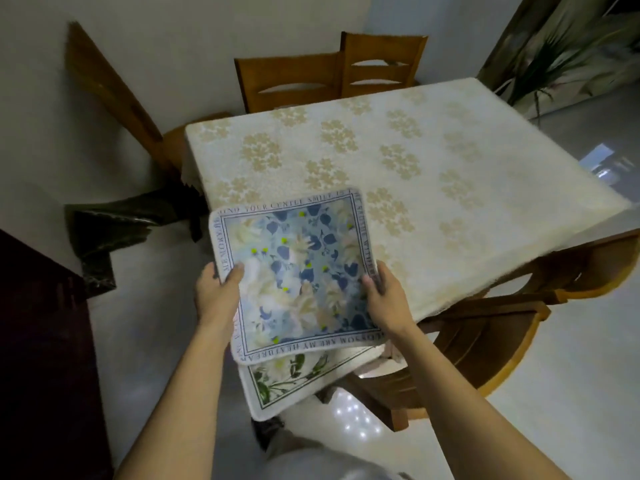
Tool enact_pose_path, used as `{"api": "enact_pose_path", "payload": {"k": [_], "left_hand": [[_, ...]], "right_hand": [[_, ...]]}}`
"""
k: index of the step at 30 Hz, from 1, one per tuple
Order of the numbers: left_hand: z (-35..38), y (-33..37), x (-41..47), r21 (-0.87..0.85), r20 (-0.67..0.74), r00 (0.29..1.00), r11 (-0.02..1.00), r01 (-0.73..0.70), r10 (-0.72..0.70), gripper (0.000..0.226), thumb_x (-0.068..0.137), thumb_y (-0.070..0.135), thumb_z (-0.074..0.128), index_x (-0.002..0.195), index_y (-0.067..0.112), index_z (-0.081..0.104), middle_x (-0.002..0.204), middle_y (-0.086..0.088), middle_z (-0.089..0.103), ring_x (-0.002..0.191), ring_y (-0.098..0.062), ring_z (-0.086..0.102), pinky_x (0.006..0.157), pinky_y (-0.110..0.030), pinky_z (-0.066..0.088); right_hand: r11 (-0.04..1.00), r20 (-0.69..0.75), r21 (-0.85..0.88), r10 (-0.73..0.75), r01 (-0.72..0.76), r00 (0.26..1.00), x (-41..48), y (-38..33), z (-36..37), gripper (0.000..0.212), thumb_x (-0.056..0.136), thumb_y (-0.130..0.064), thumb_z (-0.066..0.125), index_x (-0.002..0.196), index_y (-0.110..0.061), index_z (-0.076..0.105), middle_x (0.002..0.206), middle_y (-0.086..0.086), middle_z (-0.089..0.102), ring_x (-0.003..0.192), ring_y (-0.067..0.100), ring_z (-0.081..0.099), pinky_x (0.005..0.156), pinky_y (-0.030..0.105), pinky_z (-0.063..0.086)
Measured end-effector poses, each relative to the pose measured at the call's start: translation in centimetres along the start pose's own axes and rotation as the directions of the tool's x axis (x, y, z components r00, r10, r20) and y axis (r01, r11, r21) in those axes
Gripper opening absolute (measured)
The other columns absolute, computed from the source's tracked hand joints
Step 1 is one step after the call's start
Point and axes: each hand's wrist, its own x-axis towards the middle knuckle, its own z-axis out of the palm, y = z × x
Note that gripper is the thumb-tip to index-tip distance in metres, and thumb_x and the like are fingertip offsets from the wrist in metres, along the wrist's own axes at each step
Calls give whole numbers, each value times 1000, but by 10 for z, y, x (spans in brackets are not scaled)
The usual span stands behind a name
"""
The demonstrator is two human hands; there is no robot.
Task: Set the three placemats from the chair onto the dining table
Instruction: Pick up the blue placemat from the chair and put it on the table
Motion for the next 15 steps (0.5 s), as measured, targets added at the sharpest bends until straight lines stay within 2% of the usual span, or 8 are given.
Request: {"api": "enact_pose_path", "payload": {"k": [2,5,7,9,12,15], "left_hand": [[8,12,-21,-39,110,994,999,-2,6,24,94,17,69,118,13,67,115,-10,73,99,-23,72,89,-42,58],[20,7,-58,9,223,975,1000,-2,-1,36,86,30,77,120,20,69,122,-4,72,112,-24,69,102,-51,52],[31,-7,-92,58,276,961,998,-2,-14,31,89,28,74,119,25,69,121,-1,73,114,-23,69,104,-53,50],[48,-23,-129,115,267,964,993,-40,8,24,95,26,67,119,28,68,117,2,74,110,-19,70,104,-49,51],[74,-40,-174,231,167,967,946,-229,193,24,100,24,61,123,28,65,114,8,72,105,-11,67,100,-39,51],[94,-47,-199,304,116,949,899,-314,292,29,102,22,57,130,18,64,122,2,69,113,-17,64,99,-37,50]], "right_hand": [[994,-67,56,-95,99,993,-6,-7,-29,23,106,-24,46,125,-15,55,116,-2,67,104,14,65,83,34,52],[975,-104,131,-165,178,981,-22,-4,-69,12,107,-21,46,113,-20,56,102,-9,65,90,0,62,78,25,50],[952,-136,191,-216,239,967,-39,3,-94,16,106,-14,47,116,-14,60,97,-12,65,85,-9,61,73,13,46],[939,-140,247,-209,238,968,-54,16,-119,20,105,-9,47,119,-6,62,95,-10,66,83,-12,61,70,7,43],[920,-130,334,-171,206,977,-73,43,-152,20,105,-8,47,117,-9,62,95,-8,69,81,-8,63,71,10,46],[912,-110,366,-154,184,982,-88,61,-175,18,105,-7,47,113,-11,62,97,-5,70,83,-8,64,72,10,47]]}}
